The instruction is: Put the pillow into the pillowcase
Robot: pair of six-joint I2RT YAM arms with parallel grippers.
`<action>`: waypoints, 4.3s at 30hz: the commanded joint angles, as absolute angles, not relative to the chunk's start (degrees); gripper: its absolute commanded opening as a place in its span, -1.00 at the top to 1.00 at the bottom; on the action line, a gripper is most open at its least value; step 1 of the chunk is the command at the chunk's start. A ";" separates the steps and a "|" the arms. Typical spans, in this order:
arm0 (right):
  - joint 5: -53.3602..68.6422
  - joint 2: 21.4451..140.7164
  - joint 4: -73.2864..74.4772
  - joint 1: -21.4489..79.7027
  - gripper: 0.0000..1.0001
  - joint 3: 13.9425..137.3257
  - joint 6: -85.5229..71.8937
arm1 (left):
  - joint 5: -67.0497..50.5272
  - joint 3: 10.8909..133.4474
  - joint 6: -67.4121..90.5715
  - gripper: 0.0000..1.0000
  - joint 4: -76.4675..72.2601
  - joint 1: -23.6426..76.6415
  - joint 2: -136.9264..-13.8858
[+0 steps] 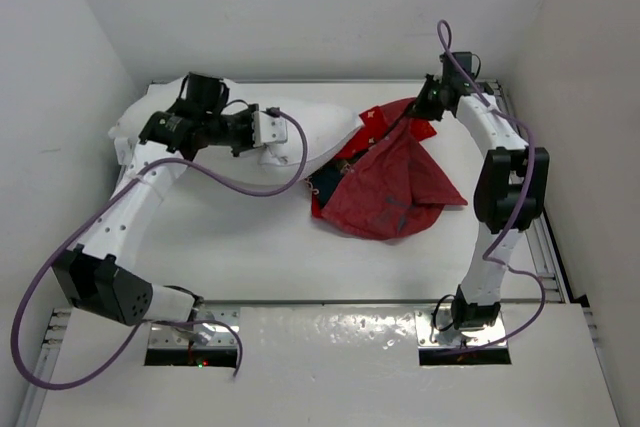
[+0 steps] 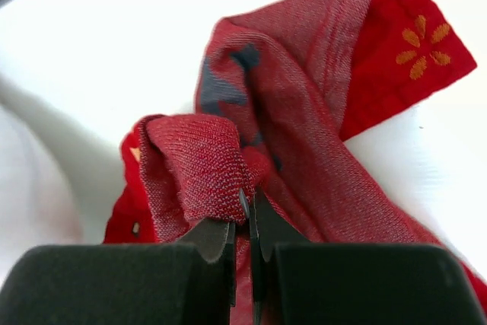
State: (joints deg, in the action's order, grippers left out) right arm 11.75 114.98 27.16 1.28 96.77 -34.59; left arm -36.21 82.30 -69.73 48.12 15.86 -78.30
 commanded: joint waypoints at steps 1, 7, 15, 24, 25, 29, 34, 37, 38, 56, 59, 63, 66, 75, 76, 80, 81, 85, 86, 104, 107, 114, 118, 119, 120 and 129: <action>10.46 115.31 26.28 1.84 1.00 98.26 -35.25 | -47.98 91.56 -64.26 1.00 48.08 16.52 -75.93; 10.72 115.58 25.41 2.90 1.00 97.74 -35.77 | -47.37 88.27 -68.21 1.00 54.77 20.83 -75.94; 7.82 112.33 26.45 7.03 1.00 96.33 -30.76 | -43.77 79.63 -64.71 -0.99 46.33 24.08 -76.46; 6.07 108.81 28.30 4.84 0.74 90.97 -29.54 | -30.18 83.48 -41.72 -0.98 21.35 22.32 -80.76; 5.72 108.55 29.26 4.83 0.59 91.23 -29.10 | -29.02 86.80 -44.01 -0.97 24.49 23.46 -84.34; 4.39 107.76 32.16 3.96 -0.29 93.86 -24.45 | -27.25 94.56 -51.49 -0.99 33.47 21.89 -94.55; 3.60 105.66 37.17 3.78 -0.59 95.98 -19.70 | -19.62 100.88 -36.62 -0.99 23.67 9.27 -104.57; 4.13 102.23 36.22 4.22 -0.73 91.69 -18.55 | -16.61 104.23 -27.11 -0.99 21.36 3.80 -107.31; 4.65 98.91 34.04 4.65 -0.83 90.02 -18.28 | -16.18 105.54 -25.94 -0.99 21.18 0.82 -108.53; 19.70 86.92 10.46 19.06 -0.94 60.12 -31.55 | -27.68 101.26 -29.44 -0.99 33.04 -12.92 -123.66; 19.34 89.03 6.96 21.09 -0.64 59.42 -32.43 | -29.27 97.39 -29.00 -0.51 34.00 -13.10 -122.52; 18.11 93.59 5.10 19.16 0.48 63.70 -34.37 | -28.75 96.42 -31.11 1.00 39.19 -14.67 -121.20; 16.71 98.34 7.64 17.50 1.00 72.75 -33.32 | -30.92 95.19 -37.13 1.00 45.59 -17.57 -117.70; 20.39 112.40 7.38 16.35 0.32 91.84 -35.86 | -23.14 85.63 -68.91 0.56 69.61 -19.78 -102.93; 20.65 112.85 7.47 16.09 -0.02 92.28 -36.29 | -22.25 85.00 -67.95 0.29 66.83 -19.69 -101.61; 18.13 109.96 8.43 14.07 -0.74 89.75 -35.17 | -21.36 87.00 -59.70 -0.41 59.34 -19.51 -100.37; 16.37 108.56 9.05 13.80 -0.81 88.87 -34.37 | -21.71 90.14 -56.89 -0.62 58.46 -19.25 -100.37; 7.31 99.44 12.56 10.82 -0.82 81.42 -35.59 | -22.06 99.30 -51.16 -0.99 53.81 -15.48 -100.02; 6.51 98.19 12.22 9.24 -0.51 79.56 -37.16 | -22.15 100.88 -50.72 -0.99 52.92 -14.51 -99.67; 2.70 125.06 26.81 6.59 -0.97 112.06 -2.04 | -28.99 100.02 -62.15 -0.99 44.92 15.72 -101.42; 9.90 128.14 25.06 6.77 -0.97 111.80 2.97 | -30.75 100.89 -57.16 -0.99 40.27 18.71 -105.46; 19.43 130.69 20.93 6.94 -0.78 108.47 2.03 | -33.84 104.24 -50.62 -0.99 35.25 22.67 -116.53; 17.05 129.64 13.28 6.77 0.04 105.64 -5.61 | -32.61 100.12 -50.71 -0.99 32.61 23.90 -118.21; 16.88 128.68 12.40 6.77 0.28 105.56 -8.41 | -32.69 99.59 -50.97 -0.91 32.61 24.08 -118.56; 16.61 127.98 11.44 6.77 0.57 105.47 -9.57 | -32.87 99.41 -51.15 -0.73 33.39 24.52 -119.43; 11.96 115.77 12.55 9.57 0.78 97.83 -9.07 | -35.68 104.05 -50.28 1.00 41.48 28.39 -119.27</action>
